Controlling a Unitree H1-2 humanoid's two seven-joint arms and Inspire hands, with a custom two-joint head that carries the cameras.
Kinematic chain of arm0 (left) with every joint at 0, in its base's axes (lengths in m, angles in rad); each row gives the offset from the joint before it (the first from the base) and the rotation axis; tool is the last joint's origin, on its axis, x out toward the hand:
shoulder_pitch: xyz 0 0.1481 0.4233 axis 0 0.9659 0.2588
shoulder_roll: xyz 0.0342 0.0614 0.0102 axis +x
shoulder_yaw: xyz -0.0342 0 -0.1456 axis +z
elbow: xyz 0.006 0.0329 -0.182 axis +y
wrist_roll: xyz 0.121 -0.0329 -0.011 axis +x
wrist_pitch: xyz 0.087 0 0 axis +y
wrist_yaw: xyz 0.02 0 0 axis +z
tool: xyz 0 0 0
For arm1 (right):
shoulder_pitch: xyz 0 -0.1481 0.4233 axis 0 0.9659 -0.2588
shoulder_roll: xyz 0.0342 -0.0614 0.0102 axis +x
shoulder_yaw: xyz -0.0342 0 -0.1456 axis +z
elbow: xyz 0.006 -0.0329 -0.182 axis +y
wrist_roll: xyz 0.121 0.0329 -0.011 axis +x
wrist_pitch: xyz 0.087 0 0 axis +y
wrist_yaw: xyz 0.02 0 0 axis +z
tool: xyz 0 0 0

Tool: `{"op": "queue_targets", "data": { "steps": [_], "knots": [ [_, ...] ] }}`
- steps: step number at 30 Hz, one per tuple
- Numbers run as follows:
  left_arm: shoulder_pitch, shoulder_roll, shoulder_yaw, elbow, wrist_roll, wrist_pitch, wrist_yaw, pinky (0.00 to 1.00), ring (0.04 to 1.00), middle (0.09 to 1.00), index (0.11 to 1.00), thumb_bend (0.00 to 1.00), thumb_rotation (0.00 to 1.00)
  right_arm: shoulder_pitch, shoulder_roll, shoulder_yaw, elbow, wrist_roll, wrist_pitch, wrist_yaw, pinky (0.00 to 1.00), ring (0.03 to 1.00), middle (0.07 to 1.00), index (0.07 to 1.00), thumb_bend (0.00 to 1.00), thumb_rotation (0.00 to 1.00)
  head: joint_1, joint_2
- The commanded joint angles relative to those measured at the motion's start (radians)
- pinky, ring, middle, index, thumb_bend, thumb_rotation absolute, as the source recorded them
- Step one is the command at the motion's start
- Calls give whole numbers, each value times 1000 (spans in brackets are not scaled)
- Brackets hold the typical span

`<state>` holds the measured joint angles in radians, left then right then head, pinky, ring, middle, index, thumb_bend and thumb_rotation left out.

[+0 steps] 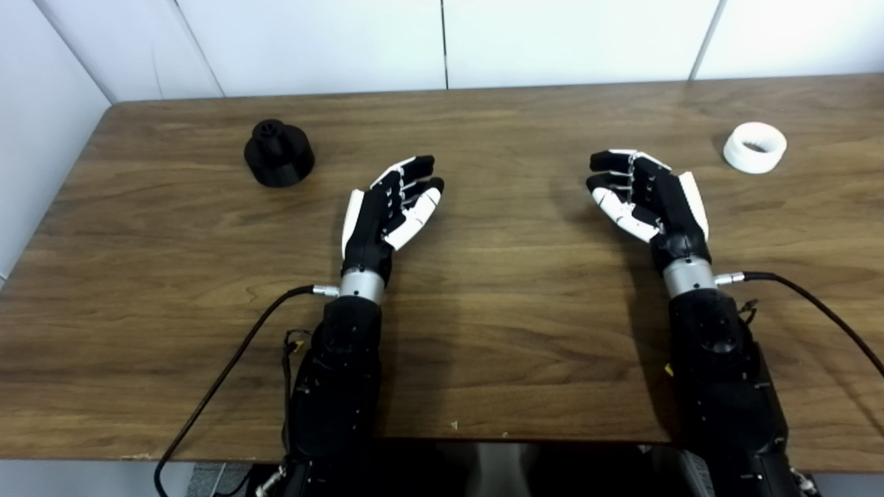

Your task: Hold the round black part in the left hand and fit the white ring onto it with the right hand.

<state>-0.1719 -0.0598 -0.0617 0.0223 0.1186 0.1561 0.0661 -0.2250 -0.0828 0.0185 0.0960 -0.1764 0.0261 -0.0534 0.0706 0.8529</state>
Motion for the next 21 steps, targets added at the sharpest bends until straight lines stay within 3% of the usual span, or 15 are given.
{"op": "queue_targets", "data": {
  "steps": [1,7,21],
  "knots": [
    [-27,0,-3,-18,0,-27,-3,720,789,815,756,452,401,-32,4,-1,-29,5,-25,-4,616,683,694,655,431,300,1,-6],
    [-24,2,-8,-14,13,-32,0,702,784,815,755,451,414,-26,1,2,-15,2,-51,-6,615,677,693,659,420,295,10,-34],
    [-29,7,-10,-1,23,-45,5,699,775,812,759,442,404,-30,-2,5,13,-5,-79,-11,603,681,694,657,422,308,7,-49]
  ]
}}
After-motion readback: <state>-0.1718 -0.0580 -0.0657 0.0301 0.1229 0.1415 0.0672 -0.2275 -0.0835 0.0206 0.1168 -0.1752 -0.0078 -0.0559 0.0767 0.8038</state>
